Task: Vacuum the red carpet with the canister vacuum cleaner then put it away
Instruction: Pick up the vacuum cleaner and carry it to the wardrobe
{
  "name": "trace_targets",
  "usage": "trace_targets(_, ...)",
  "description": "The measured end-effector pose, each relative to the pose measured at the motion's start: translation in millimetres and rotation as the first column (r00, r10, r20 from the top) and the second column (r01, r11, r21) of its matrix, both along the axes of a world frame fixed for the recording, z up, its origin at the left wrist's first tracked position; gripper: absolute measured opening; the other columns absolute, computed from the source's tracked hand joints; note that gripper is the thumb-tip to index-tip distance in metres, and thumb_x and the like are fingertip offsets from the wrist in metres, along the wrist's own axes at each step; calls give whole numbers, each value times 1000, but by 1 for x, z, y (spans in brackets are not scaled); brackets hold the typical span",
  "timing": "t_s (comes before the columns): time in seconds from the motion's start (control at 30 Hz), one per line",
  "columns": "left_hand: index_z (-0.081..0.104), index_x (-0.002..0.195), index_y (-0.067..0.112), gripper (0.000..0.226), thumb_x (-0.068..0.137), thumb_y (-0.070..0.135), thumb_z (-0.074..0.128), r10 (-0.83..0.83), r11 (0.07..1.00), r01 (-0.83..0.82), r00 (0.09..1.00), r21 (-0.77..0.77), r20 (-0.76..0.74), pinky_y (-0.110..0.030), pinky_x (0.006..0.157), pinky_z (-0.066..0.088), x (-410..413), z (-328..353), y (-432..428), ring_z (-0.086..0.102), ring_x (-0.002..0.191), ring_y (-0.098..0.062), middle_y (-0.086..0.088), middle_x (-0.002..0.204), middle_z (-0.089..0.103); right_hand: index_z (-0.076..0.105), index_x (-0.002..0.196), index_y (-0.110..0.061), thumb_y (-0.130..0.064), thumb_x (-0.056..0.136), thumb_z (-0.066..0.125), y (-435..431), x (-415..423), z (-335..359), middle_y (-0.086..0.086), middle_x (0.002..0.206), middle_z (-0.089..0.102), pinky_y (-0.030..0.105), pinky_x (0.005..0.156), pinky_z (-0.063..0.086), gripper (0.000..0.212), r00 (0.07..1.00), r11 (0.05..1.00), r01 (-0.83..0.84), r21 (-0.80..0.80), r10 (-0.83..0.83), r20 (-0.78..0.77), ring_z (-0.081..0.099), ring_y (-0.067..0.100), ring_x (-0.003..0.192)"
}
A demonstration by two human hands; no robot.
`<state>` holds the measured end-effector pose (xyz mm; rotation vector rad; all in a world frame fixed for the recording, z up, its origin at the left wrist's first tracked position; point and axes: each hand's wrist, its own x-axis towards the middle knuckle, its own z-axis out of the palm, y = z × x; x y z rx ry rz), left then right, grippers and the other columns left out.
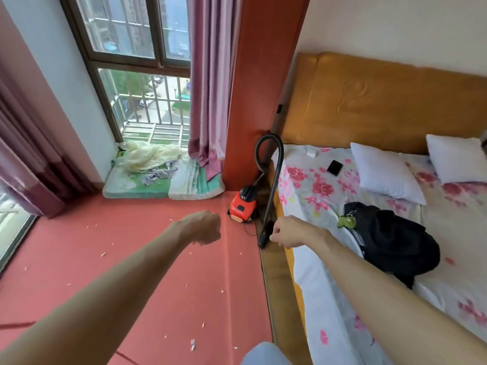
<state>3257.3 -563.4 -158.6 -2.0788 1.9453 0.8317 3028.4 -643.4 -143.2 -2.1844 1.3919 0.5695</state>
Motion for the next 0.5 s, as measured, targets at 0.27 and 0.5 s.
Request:
trace_targets(0.27, 72, 94, 0, 28, 87, 8, 46, -30, 998, 31, 999, 56, -10, -32, 60, 59, 33, -18, -108, 61, 49, -20, -15, 82, 77, 47, 61, -10, -22, 92, 52, -102, 54, -22, 6, 61, 49, 32, 58, 38, 33, 1000, 1000, 3, 11, -3, 0, 45, 23, 55)
trace_targets(0.5, 66, 94, -1, 21, 93, 12, 49, 13, 1000, -13, 1000, -11, 10, -36, 66, 53, 85, -23, -227, 69, 89, -35, -17, 89, 69, 45, 61, -13, -33, 95, 51, -236, 105, -44, 8, 70, 57, 34, 60, 45, 40, 998, 999, -48, -18, 49, 39, 54, 27, 62)
